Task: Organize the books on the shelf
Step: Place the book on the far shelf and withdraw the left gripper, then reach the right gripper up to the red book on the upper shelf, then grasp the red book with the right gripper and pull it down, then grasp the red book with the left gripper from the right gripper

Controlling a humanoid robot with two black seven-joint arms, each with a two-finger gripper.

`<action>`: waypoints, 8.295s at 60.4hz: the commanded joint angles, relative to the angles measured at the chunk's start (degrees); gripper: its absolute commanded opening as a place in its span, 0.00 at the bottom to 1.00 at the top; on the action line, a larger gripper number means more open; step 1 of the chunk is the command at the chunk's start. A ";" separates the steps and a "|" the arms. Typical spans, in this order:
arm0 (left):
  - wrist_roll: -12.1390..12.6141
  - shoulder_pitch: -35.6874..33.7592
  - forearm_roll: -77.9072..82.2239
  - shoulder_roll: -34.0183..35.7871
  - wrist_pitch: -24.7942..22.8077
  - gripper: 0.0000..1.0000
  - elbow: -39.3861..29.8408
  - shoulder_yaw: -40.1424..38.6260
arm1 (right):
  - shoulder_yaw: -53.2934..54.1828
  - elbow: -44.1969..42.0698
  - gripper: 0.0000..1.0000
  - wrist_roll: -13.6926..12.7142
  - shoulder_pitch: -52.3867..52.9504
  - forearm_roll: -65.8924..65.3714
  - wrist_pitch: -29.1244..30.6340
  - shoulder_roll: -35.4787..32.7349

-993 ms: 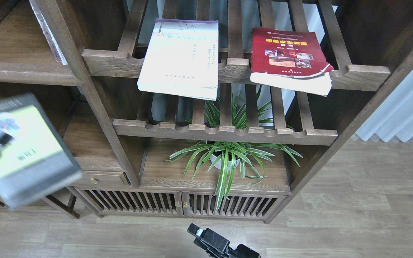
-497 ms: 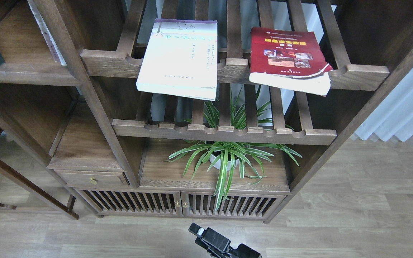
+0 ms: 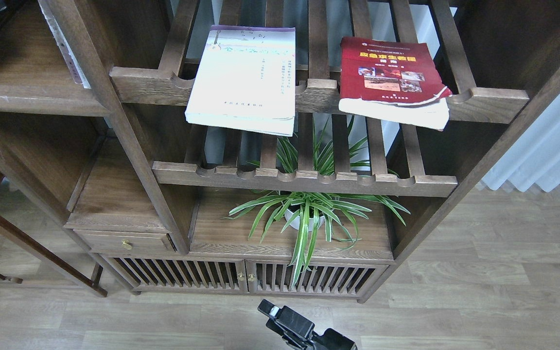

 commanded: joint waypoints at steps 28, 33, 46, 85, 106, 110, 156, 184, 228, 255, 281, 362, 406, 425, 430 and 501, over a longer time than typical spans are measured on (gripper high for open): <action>-0.07 -12.29 1.38 -3.16 -0.01 0.08 12.99 8.47 | 0.58 0.08 0.94 0.17 0.00 0.17 0.01 0.00; -0.24 -12.38 1.38 -4.04 -0.01 0.11 12.99 8.91 | 0.58 0.17 0.94 0.17 0.00 0.17 0.01 0.00; -1.30 -10.98 -2.31 -6.50 -0.01 0.28 13.25 9.35 | 0.58 0.44 0.94 0.17 0.00 0.17 0.01 0.00; -1.39 -0.96 -17.52 -5.63 -0.01 0.40 7.98 4.61 | 1.64 0.61 0.94 0.26 0.00 0.26 0.01 0.00; -1.30 4.66 -23.50 -6.24 -0.01 0.41 0.78 -1.72 | 1.72 0.61 0.94 0.26 0.00 0.35 0.01 0.00; -1.30 7.21 -24.02 -6.24 -0.01 0.43 -2.47 -2.68 | 1.81 0.61 0.94 0.35 0.00 0.52 0.01 0.00; -0.42 40.35 -32.90 -8.52 -0.01 0.89 -10.30 -8.49 | 13.06 14.32 0.93 7.82 0.62 2.81 0.01 0.00; -0.51 48.79 -32.90 -10.90 -0.01 1.00 -1.43 -4.53 | 26.42 27.15 0.91 7.91 -1.67 3.07 0.01 0.00; -0.59 49.58 -32.90 -10.90 -0.01 1.00 -1.16 -3.39 | 32.40 32.61 0.88 7.38 8.70 1.40 0.01 -0.70; -0.59 49.58 -32.81 -10.90 -0.01 1.00 -1.07 -3.39 | 32.66 29.53 0.89 7.38 9.06 1.23 0.01 -5.18; -0.59 49.58 -32.90 -10.81 -0.01 1.00 -0.37 -3.39 | 33.89 29.62 0.89 7.47 12.75 1.23 0.01 -6.33; -0.68 49.93 -33.08 -10.99 -0.01 1.00 2.79 1.27 | 28.88 29.44 0.04 7.73 -4.74 1.75 0.01 -7.21; -1.21 49.49 -36.94 -13.18 -0.01 1.00 3.93 9.88 | 23.96 29.44 0.04 7.47 -20.47 1.75 0.01 -6.50; -1.21 47.03 -53.64 -13.80 -0.01 1.00 5.43 33.95 | 14.30 24.26 0.04 7.03 -18.11 1.23 0.01 -3.52; -1.21 46.42 -55.13 -14.06 -0.01 1.00 5.43 36.07 | 12.98 22.85 0.04 6.50 -16.61 1.23 0.01 -2.73; -3.93 44.48 -60.94 -26.46 -0.01 0.39 3.93 59.45 | 3.13 13.44 0.05 1.58 -10.37 1.23 0.01 0.00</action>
